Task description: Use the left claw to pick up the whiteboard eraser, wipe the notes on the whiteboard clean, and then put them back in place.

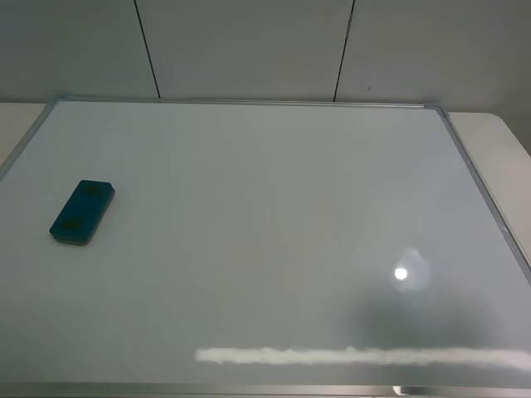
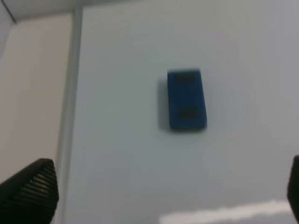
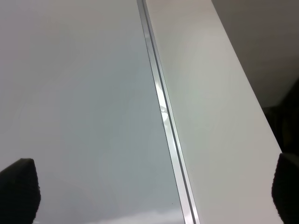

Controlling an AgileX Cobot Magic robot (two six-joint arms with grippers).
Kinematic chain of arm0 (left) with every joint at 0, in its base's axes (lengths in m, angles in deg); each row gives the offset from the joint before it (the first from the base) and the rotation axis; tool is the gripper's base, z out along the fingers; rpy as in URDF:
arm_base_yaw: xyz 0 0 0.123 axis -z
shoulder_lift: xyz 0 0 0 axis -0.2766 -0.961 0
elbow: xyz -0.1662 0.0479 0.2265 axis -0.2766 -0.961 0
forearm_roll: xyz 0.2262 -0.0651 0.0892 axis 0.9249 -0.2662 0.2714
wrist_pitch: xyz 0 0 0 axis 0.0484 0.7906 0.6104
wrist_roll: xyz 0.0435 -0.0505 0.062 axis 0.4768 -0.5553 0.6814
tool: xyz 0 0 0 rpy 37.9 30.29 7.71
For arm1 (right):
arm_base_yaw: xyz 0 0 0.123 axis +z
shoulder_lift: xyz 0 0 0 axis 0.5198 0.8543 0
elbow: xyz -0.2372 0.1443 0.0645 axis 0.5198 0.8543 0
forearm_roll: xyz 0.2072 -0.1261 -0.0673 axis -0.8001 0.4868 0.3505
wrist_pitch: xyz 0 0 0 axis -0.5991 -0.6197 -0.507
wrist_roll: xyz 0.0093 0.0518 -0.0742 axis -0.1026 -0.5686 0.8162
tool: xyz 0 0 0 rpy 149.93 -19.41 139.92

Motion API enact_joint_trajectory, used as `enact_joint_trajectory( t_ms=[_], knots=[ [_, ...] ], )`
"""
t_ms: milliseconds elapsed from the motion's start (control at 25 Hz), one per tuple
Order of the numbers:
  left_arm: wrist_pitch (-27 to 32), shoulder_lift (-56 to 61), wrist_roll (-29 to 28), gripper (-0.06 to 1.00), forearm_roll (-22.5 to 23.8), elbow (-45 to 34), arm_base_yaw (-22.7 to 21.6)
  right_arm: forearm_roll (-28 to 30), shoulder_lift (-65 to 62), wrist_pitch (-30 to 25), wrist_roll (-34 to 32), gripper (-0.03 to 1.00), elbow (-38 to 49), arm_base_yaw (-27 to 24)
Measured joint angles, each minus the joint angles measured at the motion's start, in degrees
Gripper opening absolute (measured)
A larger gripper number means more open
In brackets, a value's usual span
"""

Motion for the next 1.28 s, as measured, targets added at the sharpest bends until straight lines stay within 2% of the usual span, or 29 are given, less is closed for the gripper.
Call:
enact_joint_trajectory(
  t_ms=[120,720,920,1120,1280],
  knots=[
    [2.70,0.00,-0.39,0.99,-0.08,-0.53,0.00,0.00,0.00,0.00,0.00,0.99,0.00,0.00],
    [0.43,0.00,-2.02,0.99,0.21,-2.91,0.00,0.00,0.00,0.00,0.00,0.99,0.00,0.00],
    [0.37,0.00,-2.02,0.99,3.18,-2.91,-0.08,0.00,0.00,0.00,0.00,0.99,0.00,0.00],
    [-3.45,0.00,-2.02,0.99,-1.62,-2.91,-4.37,0.00,0.00,0.00,0.00,0.99,0.00,0.00],
    [-4.96,0.00,-2.02,0.99,-0.52,-2.91,-7.76,0.00,0.00,0.00,0.00,0.99,0.00,0.00]
  ],
)
